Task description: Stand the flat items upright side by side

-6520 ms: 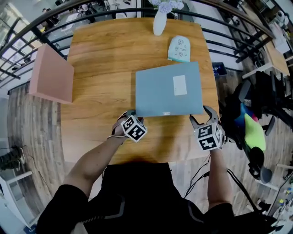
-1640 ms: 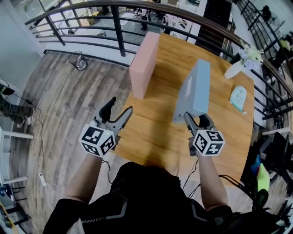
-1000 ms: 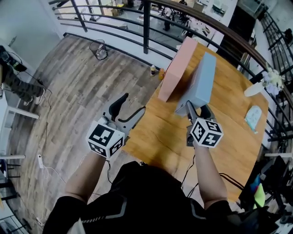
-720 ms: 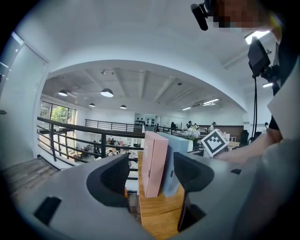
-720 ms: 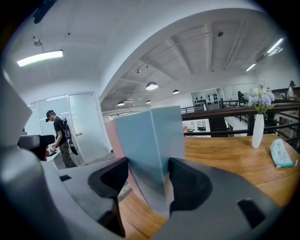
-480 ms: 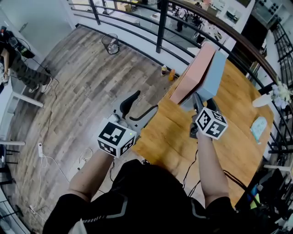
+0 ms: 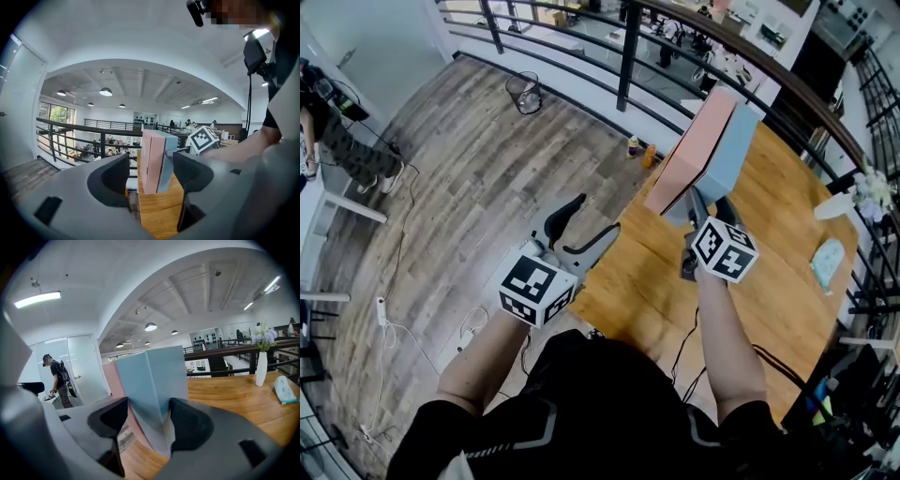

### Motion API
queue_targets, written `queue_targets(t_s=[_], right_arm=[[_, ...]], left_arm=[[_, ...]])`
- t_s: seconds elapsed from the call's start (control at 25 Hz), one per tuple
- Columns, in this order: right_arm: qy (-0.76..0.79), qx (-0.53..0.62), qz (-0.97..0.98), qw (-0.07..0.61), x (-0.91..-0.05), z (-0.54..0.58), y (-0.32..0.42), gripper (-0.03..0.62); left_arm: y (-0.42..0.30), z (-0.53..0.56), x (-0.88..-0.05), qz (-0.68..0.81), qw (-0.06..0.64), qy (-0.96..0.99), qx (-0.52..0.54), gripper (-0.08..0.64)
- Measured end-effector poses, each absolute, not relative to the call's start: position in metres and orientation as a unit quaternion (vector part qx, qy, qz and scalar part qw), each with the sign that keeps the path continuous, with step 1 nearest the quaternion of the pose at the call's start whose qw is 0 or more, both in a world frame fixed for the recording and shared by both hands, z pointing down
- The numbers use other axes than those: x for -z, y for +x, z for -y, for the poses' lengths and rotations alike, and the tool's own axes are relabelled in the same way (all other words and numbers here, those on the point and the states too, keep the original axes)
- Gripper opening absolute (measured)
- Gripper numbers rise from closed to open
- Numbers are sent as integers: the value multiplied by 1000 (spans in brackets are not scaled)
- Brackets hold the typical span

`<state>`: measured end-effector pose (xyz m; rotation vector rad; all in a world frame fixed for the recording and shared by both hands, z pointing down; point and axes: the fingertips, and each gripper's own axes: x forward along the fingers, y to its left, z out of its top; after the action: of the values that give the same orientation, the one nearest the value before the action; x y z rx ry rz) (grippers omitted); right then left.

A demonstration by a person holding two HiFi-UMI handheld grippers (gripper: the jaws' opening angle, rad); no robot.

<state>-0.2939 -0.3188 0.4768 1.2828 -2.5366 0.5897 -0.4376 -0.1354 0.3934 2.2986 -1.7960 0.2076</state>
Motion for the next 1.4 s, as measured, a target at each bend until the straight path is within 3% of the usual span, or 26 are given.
queue_targets(t_s=[0.72, 1.4], right_arm=[[420, -205, 877, 115, -473, 310, -270, 290], [498, -121, 857, 42, -351, 257, -66, 302]], left_arm=[[-420, 148, -388, 593, 110, 796, -46, 267], [-294, 211, -324, 480, 78, 874, -13, 236]])
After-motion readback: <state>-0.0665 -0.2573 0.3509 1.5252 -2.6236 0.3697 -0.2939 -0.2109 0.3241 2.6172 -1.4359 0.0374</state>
